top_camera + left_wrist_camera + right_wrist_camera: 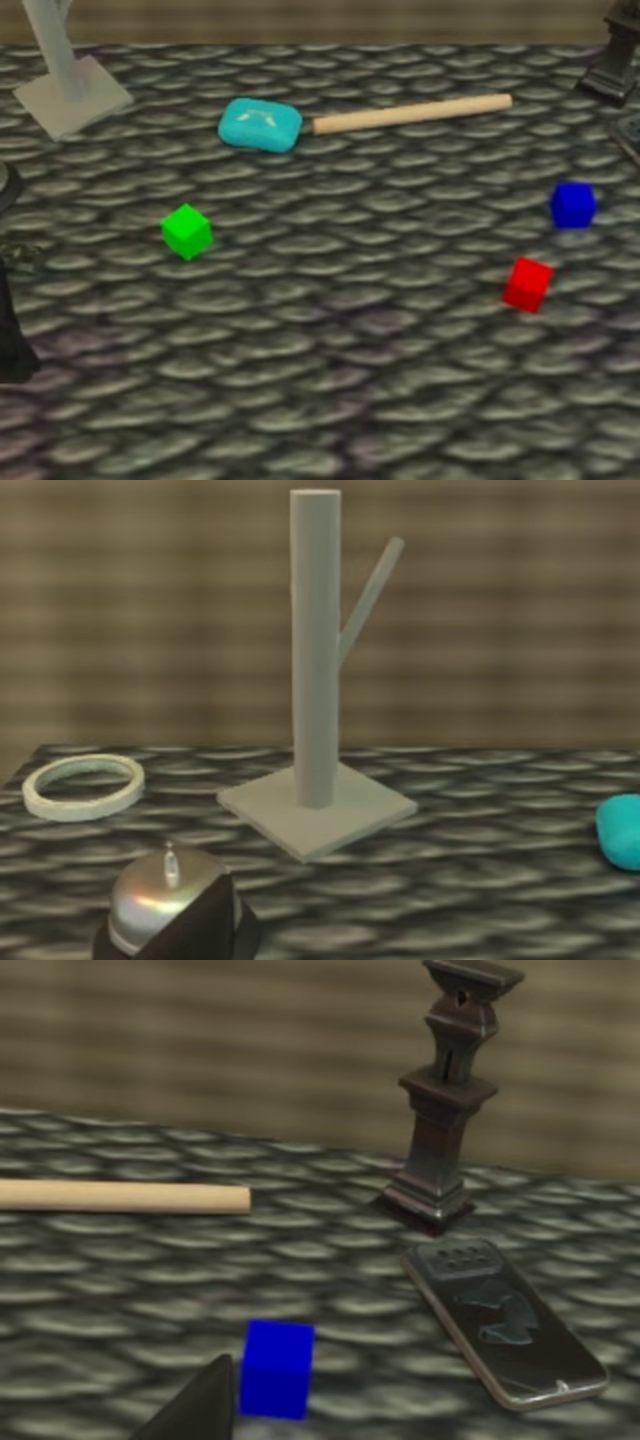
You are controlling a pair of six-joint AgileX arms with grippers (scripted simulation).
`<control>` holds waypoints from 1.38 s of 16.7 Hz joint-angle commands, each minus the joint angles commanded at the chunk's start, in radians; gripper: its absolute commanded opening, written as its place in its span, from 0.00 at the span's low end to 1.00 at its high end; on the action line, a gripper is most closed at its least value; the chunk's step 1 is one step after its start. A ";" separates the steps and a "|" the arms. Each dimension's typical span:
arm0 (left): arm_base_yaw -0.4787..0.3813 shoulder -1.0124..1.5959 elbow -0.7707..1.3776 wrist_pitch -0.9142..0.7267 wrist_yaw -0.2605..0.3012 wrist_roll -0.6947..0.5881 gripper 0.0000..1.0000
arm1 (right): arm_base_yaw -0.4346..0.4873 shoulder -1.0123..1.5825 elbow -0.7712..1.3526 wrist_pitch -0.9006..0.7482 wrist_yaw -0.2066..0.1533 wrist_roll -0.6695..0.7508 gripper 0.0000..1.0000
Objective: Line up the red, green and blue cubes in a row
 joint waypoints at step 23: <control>0.000 0.000 0.000 0.000 0.000 0.000 1.00 | 0.286 1.802 1.333 -0.942 0.006 -0.692 1.00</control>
